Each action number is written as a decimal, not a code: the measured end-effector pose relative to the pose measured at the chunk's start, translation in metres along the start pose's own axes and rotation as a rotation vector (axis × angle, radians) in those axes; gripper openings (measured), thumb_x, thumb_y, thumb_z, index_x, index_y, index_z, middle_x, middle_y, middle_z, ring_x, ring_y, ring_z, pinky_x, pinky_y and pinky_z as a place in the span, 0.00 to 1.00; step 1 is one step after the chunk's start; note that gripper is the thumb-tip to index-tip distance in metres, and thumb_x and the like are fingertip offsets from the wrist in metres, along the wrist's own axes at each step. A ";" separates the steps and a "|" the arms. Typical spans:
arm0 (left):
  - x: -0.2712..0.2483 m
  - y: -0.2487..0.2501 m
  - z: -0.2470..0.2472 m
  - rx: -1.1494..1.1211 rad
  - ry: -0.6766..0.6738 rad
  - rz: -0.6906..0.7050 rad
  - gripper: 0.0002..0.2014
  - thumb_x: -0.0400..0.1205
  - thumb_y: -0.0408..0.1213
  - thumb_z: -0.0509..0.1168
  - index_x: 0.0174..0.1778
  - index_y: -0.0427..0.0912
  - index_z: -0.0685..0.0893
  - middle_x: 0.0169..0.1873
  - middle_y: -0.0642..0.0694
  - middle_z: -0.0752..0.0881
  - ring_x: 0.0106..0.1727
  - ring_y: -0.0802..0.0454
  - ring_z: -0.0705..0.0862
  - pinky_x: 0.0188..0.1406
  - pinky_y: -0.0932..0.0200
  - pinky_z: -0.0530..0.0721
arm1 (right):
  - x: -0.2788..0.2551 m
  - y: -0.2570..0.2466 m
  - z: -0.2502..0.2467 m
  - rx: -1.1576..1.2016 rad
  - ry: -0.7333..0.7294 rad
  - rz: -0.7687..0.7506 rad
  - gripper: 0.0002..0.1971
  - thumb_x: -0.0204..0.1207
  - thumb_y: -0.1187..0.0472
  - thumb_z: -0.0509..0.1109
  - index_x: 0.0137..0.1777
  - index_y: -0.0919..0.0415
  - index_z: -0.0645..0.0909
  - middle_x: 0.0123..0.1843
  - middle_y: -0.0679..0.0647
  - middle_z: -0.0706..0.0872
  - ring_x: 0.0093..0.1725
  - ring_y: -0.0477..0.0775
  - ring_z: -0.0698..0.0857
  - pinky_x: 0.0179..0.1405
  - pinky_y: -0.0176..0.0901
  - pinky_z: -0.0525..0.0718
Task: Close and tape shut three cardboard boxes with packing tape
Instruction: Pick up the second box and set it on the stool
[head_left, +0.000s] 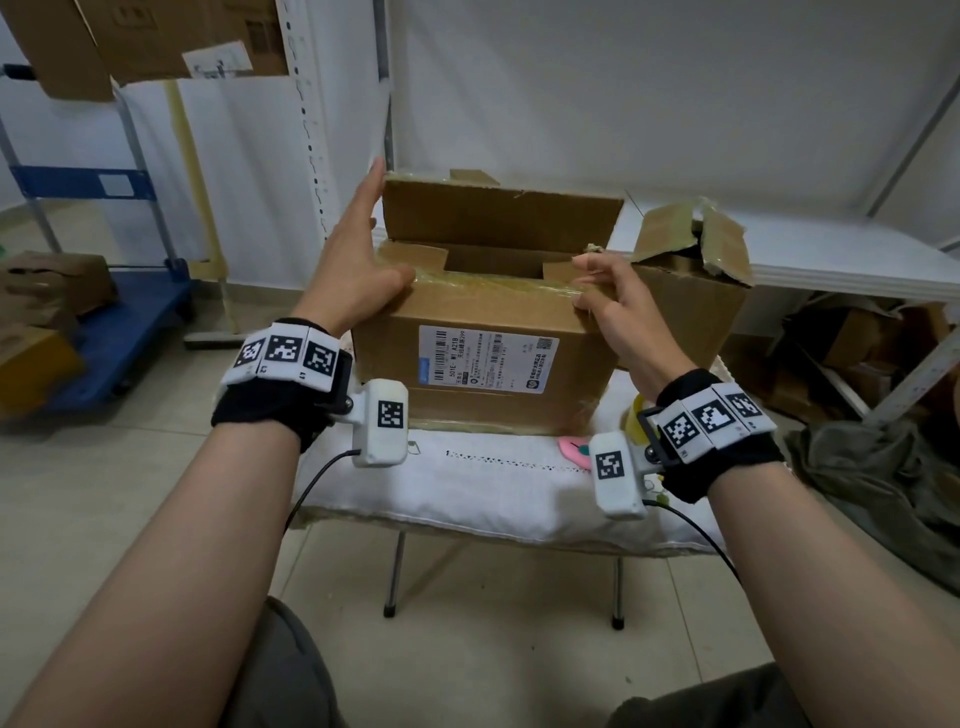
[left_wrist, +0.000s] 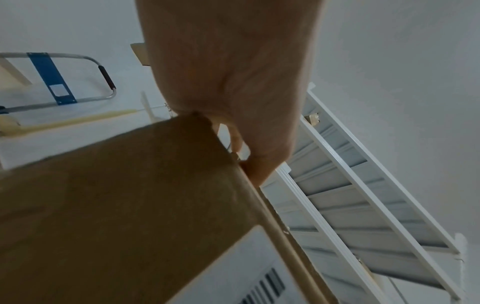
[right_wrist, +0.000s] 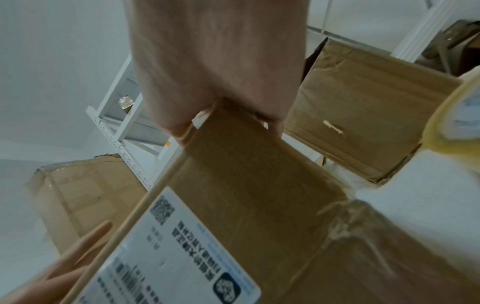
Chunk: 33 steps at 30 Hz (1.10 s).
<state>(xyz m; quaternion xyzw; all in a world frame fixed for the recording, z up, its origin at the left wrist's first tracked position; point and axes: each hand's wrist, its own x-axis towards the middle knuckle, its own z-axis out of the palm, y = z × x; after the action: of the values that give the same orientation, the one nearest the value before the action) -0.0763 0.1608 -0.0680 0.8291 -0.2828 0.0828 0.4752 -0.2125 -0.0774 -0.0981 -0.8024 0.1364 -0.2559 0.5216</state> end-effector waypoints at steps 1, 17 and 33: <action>0.000 0.002 0.002 -0.003 0.003 0.009 0.51 0.78 0.28 0.73 0.87 0.62 0.47 0.86 0.54 0.58 0.84 0.48 0.64 0.79 0.43 0.72 | -0.001 0.000 0.000 0.009 -0.003 0.006 0.19 0.86 0.67 0.63 0.74 0.50 0.74 0.66 0.52 0.80 0.66 0.48 0.80 0.52 0.33 0.77; -0.004 -0.015 0.008 -0.009 0.114 -0.076 0.11 0.79 0.49 0.74 0.53 0.50 0.88 0.62 0.48 0.68 0.69 0.55 0.69 0.73 0.62 0.61 | -0.001 0.005 -0.003 -0.058 0.086 0.005 0.27 0.81 0.60 0.73 0.78 0.41 0.72 0.69 0.52 0.62 0.61 0.43 0.72 0.76 0.53 0.77; -0.004 -0.022 0.000 -0.632 -0.072 -0.704 0.13 0.78 0.48 0.69 0.56 0.47 0.83 0.46 0.47 0.89 0.38 0.51 0.86 0.42 0.56 0.85 | 0.008 0.010 -0.010 0.307 0.126 0.340 0.18 0.83 0.52 0.72 0.71 0.46 0.75 0.67 0.56 0.84 0.54 0.58 0.89 0.50 0.60 0.85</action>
<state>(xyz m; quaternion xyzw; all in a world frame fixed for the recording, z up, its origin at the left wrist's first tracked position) -0.0678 0.1709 -0.0864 0.6917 -0.0124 -0.2022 0.6931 -0.2109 -0.0925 -0.1016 -0.6616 0.2615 -0.2317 0.6634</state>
